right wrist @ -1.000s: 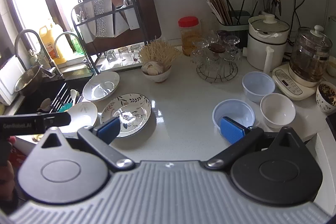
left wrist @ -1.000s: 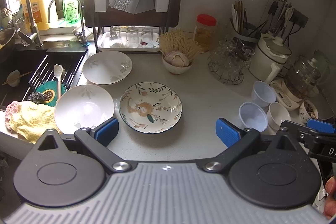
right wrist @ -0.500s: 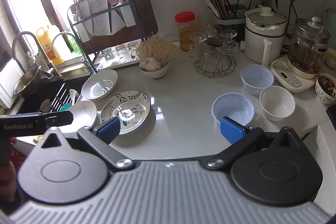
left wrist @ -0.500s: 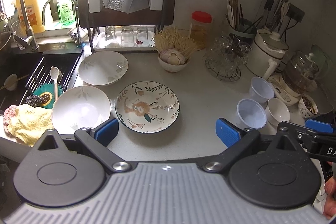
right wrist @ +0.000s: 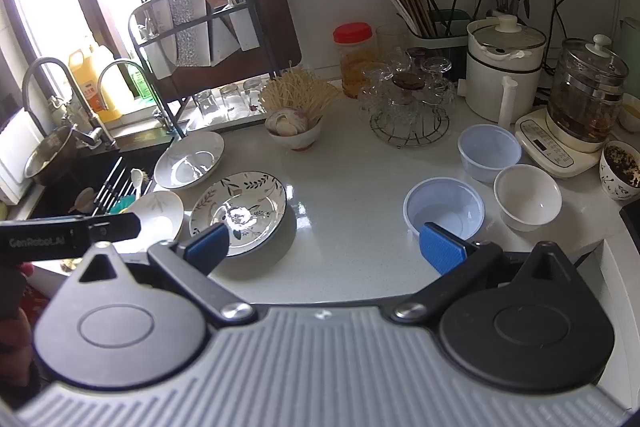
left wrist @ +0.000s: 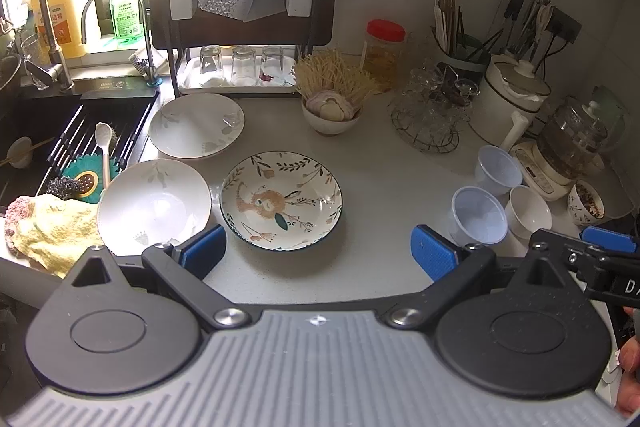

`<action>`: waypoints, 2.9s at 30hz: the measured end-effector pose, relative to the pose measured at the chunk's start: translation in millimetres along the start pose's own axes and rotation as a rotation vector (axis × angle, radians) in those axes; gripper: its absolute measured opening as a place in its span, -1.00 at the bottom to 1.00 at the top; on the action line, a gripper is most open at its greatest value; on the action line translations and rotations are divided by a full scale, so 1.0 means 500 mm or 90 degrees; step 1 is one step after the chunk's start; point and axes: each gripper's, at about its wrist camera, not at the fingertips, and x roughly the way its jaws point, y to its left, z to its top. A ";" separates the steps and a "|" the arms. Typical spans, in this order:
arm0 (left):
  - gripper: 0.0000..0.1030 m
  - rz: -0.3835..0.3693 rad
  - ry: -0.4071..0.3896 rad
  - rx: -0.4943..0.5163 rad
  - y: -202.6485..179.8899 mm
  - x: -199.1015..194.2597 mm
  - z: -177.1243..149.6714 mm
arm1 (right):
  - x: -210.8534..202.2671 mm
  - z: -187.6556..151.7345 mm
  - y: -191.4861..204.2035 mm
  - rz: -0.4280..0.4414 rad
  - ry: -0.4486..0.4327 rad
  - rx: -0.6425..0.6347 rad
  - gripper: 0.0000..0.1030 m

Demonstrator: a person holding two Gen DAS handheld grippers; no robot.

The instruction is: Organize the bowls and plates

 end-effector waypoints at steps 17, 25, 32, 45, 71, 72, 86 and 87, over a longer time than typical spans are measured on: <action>0.95 0.006 -0.012 -0.003 0.001 -0.008 0.001 | -0.006 -0.004 -0.001 0.000 -0.003 0.003 1.00; 0.95 0.006 -0.013 -0.003 -0.003 -0.016 -0.007 | -0.006 -0.003 0.000 0.005 -0.001 -0.004 1.00; 0.95 0.008 -0.010 -0.006 -0.003 -0.019 -0.009 | -0.005 -0.003 0.001 0.008 -0.004 -0.005 1.00; 0.95 0.009 0.007 -0.002 -0.015 -0.017 -0.019 | -0.007 -0.014 -0.009 0.016 0.005 0.002 1.00; 0.95 0.051 0.015 -0.047 -0.068 -0.017 -0.049 | -0.002 -0.017 -0.074 0.049 0.003 0.004 1.00; 0.95 0.057 0.014 -0.053 -0.068 -0.018 -0.051 | -0.001 -0.017 -0.077 0.056 0.006 0.002 1.00; 0.95 0.057 0.034 -0.083 -0.021 0.006 -0.065 | 0.014 -0.023 -0.057 0.082 -0.004 0.015 1.00; 0.95 0.050 0.035 -0.078 -0.012 0.015 -0.062 | 0.019 -0.023 -0.048 0.078 -0.006 0.017 1.00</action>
